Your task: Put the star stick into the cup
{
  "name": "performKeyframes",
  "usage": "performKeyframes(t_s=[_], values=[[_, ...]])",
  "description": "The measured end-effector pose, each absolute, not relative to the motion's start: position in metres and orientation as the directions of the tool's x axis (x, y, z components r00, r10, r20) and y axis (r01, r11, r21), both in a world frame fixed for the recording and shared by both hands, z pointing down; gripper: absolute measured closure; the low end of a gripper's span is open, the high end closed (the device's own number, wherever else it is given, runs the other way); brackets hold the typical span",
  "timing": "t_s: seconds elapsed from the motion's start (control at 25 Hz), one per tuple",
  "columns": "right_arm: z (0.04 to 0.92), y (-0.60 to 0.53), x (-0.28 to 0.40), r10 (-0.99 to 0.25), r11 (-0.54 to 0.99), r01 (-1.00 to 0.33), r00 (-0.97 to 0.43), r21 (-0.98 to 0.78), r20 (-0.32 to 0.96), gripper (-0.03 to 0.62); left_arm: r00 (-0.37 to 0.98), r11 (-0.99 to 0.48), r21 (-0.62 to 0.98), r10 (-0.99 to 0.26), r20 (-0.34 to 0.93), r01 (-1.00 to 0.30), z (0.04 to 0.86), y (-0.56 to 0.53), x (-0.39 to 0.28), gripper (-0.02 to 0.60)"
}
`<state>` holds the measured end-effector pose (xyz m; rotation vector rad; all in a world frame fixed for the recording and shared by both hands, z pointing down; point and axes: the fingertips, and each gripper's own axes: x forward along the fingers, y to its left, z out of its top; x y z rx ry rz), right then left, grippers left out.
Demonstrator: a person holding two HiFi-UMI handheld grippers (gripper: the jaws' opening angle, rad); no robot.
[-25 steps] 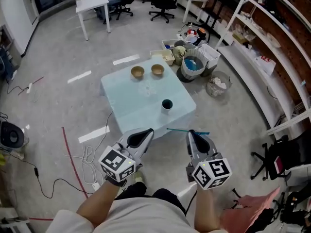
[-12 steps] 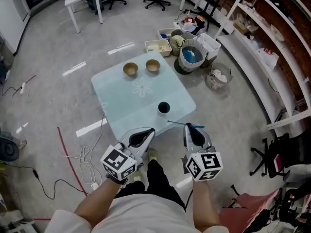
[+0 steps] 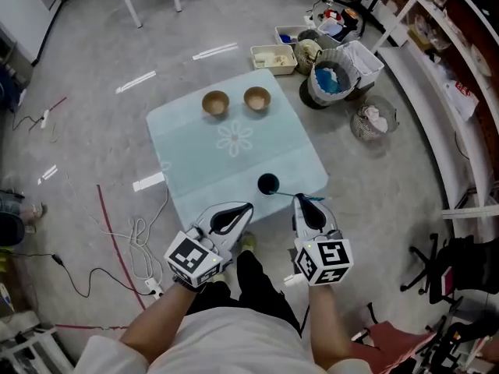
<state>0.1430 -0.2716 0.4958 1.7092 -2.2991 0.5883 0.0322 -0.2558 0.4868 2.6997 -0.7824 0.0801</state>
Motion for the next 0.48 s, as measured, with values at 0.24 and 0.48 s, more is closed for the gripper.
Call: performKeyframes(t_s=[0.24, 0.48], values=[[0.550, -0.301, 0.149, -0.816, 0.270, -0.939, -0.340, -0.212, 0.467, 0.566, 0.831, -0.764, 0.327, -0.525, 0.185, -0.556, 0.527, -0.284, 0.047, 0.578], [0.605, -0.322, 0.147, -0.751, 0.296, -0.926, -0.376, -0.233, 0.542, 0.566, 0.820, -0.744, 0.345, -0.529, 0.217, -0.572, 0.557, -0.306, 0.058, 0.577]])
